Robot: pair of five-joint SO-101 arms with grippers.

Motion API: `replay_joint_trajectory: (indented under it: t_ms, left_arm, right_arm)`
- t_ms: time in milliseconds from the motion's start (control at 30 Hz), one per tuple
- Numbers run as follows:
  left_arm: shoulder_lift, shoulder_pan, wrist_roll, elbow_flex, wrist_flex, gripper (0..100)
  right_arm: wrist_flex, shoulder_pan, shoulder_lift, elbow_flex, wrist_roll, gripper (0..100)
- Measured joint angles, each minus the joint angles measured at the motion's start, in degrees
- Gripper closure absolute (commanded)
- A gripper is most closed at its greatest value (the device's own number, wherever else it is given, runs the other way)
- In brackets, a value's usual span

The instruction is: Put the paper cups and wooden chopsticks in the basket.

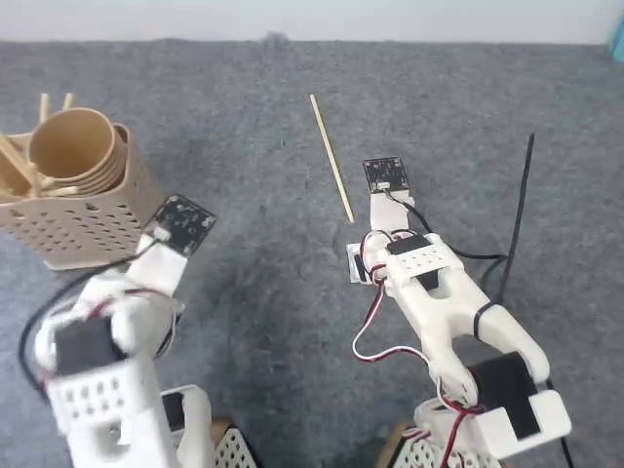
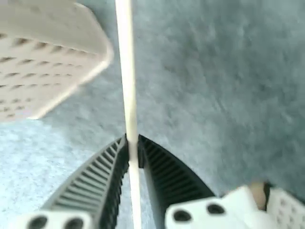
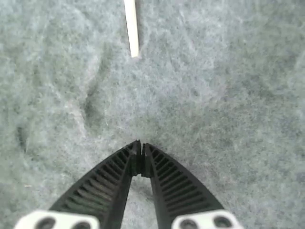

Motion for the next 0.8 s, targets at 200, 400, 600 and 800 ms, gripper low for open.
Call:
replay_joint_trajectory:
  t_ms: [200,400,600,800]
  left_arm:
    - [-0.70,0.00,13.45,-7.30,-3.25,99]
    - [-0.97,0.00,30.86,-18.37,-10.20,99]
    - [-1.67,-2.73,34.73,-21.98,-21.36,99]
    - [-1.67,-14.86,34.99,-19.96,-38.51,99]
  right_arm:
    - [0.00,0.00,0.00,0.00,0.00,99.1]
    - [0.00,0.00,0.00,0.00,0.00,99.1]
    - [0.00,0.00,0.00,0.00,0.00,99.1]
    - [0.00,0.00,0.00,0.00,0.00,99.1]
